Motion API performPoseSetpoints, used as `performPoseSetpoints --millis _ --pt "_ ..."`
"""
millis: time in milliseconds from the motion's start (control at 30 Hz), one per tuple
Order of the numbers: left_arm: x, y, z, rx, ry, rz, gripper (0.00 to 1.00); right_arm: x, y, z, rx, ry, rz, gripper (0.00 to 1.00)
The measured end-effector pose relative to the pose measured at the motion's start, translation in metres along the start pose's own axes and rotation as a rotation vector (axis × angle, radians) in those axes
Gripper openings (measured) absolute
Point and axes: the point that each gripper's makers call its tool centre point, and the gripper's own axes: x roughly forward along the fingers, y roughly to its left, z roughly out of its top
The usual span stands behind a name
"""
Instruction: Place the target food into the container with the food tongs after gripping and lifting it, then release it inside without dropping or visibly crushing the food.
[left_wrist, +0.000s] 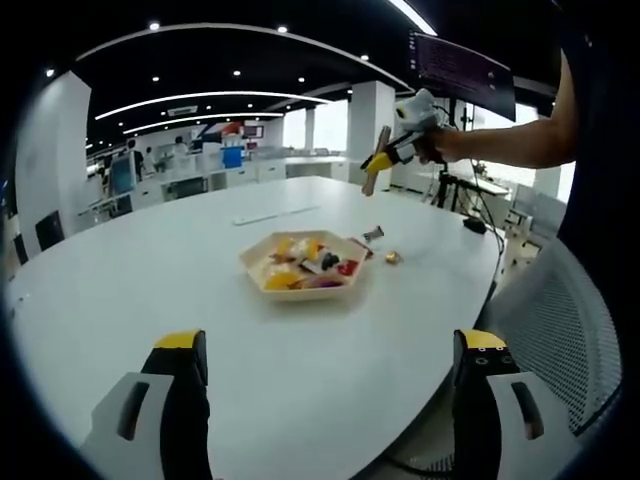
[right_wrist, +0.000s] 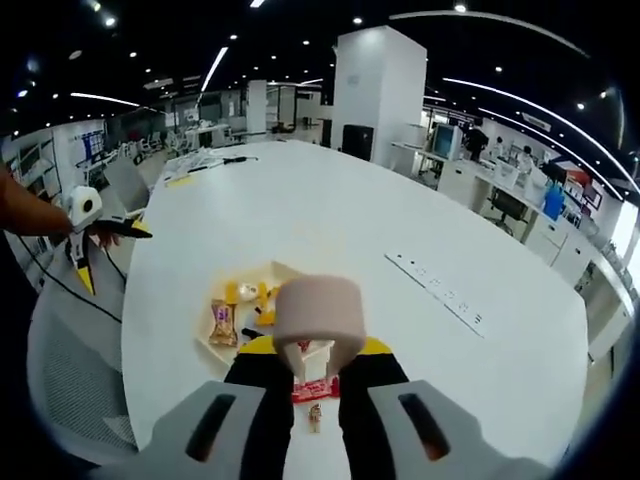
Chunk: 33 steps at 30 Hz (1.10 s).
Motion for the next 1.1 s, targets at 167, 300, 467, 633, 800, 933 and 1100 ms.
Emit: performPoseSetpoints --millis 167,300,467,633,800,933,1100 --pt "0.0 0.001 0.0 0.002 0.0 0.002 0.99 0.001 -0.002 -0.005 0.002 -0.002 -0.009 0.15" --pt "0.0 0.001 -0.001 0.003 0.002 0.002 0.99 -0.001 -0.004 -0.01 0.017 0.001 -0.014 0.15" --pt "0.001 0.001 -0.002 0.004 0.007 -0.001 0.99 -0.002 -0.005 -0.01 0.019 -0.004 -0.022 0.15" --pt "0.0 0.0 -0.002 0.003 0.01 0.0 0.99 -0.003 -0.009 -0.011 0.02 -0.007 -0.029 0.16" --pt "0.001 0.0 -0.002 0.003 0.011 0.0 0.99 -0.002 -0.009 -0.013 0.017 -0.006 -0.031 0.16" --pt "0.001 0.0 -0.003 0.004 0.013 -0.001 0.99 -0.002 -0.011 -0.014 0.018 -0.01 -0.034 0.16" --pt "0.001 0.001 -0.004 0.002 0.014 -0.001 0.99 0.002 -0.016 -0.024 0.007 -0.007 -0.044 0.16"
